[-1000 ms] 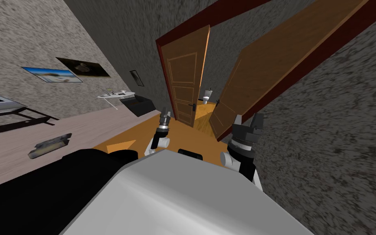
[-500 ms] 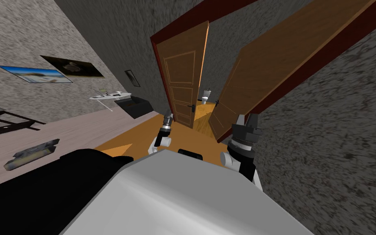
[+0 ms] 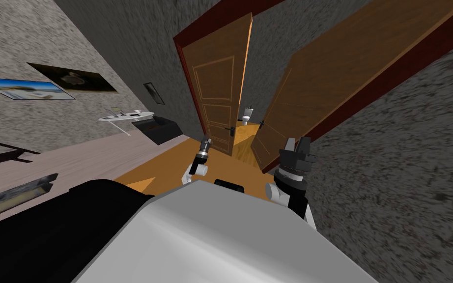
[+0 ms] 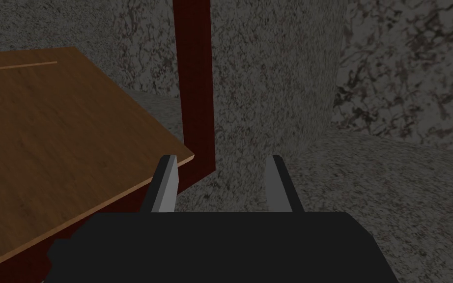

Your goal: Push the door open

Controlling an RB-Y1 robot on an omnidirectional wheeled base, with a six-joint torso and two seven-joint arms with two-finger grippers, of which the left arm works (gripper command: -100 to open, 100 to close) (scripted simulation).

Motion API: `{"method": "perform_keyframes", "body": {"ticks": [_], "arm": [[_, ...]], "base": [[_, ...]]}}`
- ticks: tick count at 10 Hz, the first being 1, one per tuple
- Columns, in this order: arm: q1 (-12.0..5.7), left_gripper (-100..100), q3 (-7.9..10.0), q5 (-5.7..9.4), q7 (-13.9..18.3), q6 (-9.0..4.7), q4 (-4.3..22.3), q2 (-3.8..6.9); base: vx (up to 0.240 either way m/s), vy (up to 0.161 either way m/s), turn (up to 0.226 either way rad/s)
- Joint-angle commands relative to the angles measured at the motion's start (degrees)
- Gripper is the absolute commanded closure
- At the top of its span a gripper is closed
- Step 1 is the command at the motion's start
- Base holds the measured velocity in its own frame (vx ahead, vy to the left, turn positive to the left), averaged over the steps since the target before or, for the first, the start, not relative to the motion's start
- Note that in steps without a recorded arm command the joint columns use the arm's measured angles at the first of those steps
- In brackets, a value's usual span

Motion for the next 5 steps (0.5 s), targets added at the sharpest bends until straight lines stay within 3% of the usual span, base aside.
{"method": "perform_keyframes", "body": {"ticks": [1,5], "arm": [[-0.95,-100,-0.59,0.02,0.3,0.37,2.4,0.22],[-3.22,-100,-1.44,0.23,1.1,1.06,7.6,0.76]], "base": [[0.119,0.038,-0.080],[0.128,0.052,-0.059]]}}
